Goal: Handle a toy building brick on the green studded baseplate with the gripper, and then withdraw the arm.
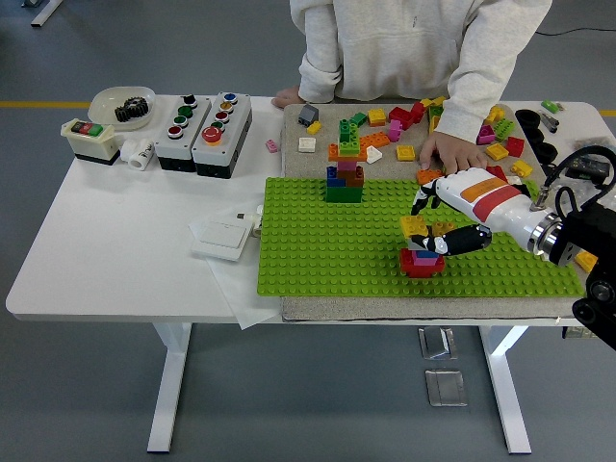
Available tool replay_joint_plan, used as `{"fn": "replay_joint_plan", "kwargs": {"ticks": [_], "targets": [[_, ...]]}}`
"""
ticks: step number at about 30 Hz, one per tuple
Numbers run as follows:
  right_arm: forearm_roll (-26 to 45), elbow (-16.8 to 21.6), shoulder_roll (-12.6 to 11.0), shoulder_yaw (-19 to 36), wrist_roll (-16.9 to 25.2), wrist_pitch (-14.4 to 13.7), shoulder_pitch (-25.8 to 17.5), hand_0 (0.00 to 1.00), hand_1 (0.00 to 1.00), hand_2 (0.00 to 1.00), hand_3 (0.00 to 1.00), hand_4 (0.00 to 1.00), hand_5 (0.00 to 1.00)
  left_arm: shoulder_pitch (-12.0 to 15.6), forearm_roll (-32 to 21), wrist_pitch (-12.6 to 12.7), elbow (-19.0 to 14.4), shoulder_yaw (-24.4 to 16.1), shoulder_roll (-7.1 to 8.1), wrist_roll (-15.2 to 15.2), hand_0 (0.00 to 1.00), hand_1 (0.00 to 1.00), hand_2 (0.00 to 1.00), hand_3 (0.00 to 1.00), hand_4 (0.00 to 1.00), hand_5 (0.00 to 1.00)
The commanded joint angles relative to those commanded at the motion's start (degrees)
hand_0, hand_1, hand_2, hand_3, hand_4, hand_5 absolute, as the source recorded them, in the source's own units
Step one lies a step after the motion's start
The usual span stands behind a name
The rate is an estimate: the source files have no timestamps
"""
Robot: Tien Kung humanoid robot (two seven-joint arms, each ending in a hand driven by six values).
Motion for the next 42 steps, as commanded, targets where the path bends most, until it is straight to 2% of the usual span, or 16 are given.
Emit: {"fn": "replay_joint_plan", "kwargs": {"ticks": [9,19,28,42], "targets": [[0.3,1.8,1.0,0.1,-4.7,-0.4,-0.4,0.496,0.547,0.601,0.543,0.734,0.314,-0.1,-0.4,0.0,0.0,0.3,0.06,0.0,0.795,0.713,0.639,0.561,0.586,0.613],[-2.3,3.9,1.4,0.3,-10.6,1.1,-1.1,0.499,0.548,0.604,0.545,0.742,0.32,-0.1,-0.2,0.0,0.0,0.1,0.1,0.0,0.792,0.712,0.639,0.562,0.587,0.613],[-1.4,5.1,1.2,0.5,-11.9,1.5,-1.6,0.501,0.544,0.604,0.548,0.756,0.333,-0.1,-0.3,0.0,0.0,0.1,0.11,0.1,0.791,0.712,0.639,0.561,0.586,0.612],[0.5,5.6,0.1,0.8,-11.1,2.0,-2.2,0.5,0.549,0.61,0.55,0.771,0.355,0.0,-0.2,-0.1,0.0,0.1,0.09,0.1,0.795,0.713,0.639,0.561,0.586,0.611]]}}
